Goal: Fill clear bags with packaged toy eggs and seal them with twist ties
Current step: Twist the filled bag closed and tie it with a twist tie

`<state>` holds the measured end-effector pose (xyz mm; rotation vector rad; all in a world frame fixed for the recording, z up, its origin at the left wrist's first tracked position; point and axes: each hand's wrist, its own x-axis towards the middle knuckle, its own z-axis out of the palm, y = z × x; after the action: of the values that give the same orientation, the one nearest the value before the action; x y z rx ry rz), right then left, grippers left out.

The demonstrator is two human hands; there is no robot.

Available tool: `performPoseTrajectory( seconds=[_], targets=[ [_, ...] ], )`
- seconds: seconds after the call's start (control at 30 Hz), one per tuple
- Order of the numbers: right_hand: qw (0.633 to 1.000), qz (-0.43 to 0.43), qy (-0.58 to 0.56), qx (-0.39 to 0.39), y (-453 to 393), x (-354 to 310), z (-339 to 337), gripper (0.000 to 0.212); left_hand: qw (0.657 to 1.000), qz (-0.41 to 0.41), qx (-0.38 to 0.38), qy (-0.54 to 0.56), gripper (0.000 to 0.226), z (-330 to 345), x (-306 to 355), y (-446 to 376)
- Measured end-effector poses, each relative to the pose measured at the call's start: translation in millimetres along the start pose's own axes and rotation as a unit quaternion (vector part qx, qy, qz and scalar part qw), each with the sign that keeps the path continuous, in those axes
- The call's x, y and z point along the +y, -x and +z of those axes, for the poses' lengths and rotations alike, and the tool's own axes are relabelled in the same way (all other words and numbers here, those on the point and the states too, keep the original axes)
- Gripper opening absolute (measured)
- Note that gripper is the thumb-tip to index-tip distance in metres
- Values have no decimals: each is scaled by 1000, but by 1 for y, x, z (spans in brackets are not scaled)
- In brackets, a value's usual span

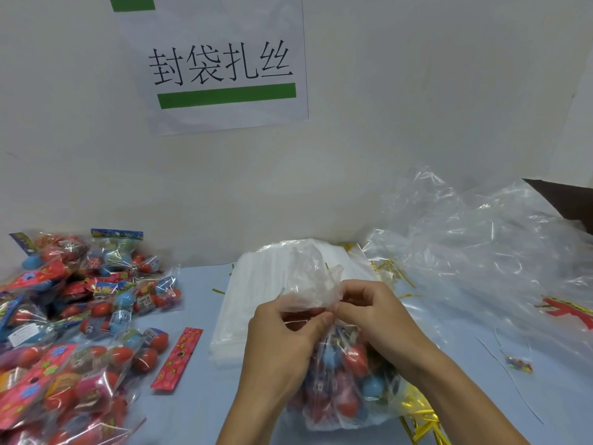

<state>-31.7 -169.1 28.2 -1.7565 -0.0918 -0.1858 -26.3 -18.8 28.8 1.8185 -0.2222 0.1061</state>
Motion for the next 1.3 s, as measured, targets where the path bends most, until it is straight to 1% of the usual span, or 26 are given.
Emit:
performPoseTrajectory(
  seconds=[0.07,0.13,0.2,0.27,0.37,0.47,0.57,0.67,0.73,0.77,0.87,0.93,0.97,1.03,1.07,1.1,1.17,1.23,1.3],
  targets=[
    [1000,-14,-5,-23,1,-3,-1,12,1000,4,4,-3,10,1,-1,0],
    [999,-32,7,-27,3,-5,-1,12,1000,6,9,-2,9,2,-2,0],
    [998,-50,35,-9,3,-6,-1,12,1000,7,11,-4,2,2,-2,-1],
    [997,-51,52,14,2,-5,0,16,1000,8,13,-9,6,2,-2,-1],
    [997,-15,56,58,1,-2,5,23,1000,21,4,-14,10,3,-2,0],
    [994,34,52,89,-2,0,9,23,997,64,13,-35,13,7,-2,1],
    [994,66,30,79,-4,3,7,23,995,91,27,-40,15,11,-5,1],
    [996,67,18,64,-4,4,4,30,994,97,25,-39,13,10,-6,1],
    [996,62,0,59,-4,2,3,35,995,94,24,-6,12,7,-6,-1],
    [996,57,-16,66,-5,2,2,35,995,92,35,9,12,5,-6,-2],
    [986,57,-88,131,-9,1,-6,33,991,69,103,45,11,-2,-8,-6],
    [970,68,-150,180,-11,1,-11,32,986,34,138,84,7,-4,-9,-6],
    [958,74,-187,203,-12,1,-13,30,984,11,143,104,15,-3,-10,-6],
    [935,70,-256,236,-13,-1,-13,27,979,-41,121,162,49,-1,-12,-6],
    [924,63,-285,245,-13,-2,-10,27,972,-74,94,200,66,2,-13,-7],
    [916,56,-311,248,-14,-3,-6,28,964,-102,58,239,76,6,-13,-7],
    [906,42,-349,237,-14,-6,4,31,943,-125,2,309,86,14,-12,-6],
    [901,26,-378,211,-15,-6,13,33,923,-117,4,366,87,20,-13,-7],
    [911,15,-373,176,-13,-5,15,34,908,-91,18,408,76,18,-13,-10]
  ],
)
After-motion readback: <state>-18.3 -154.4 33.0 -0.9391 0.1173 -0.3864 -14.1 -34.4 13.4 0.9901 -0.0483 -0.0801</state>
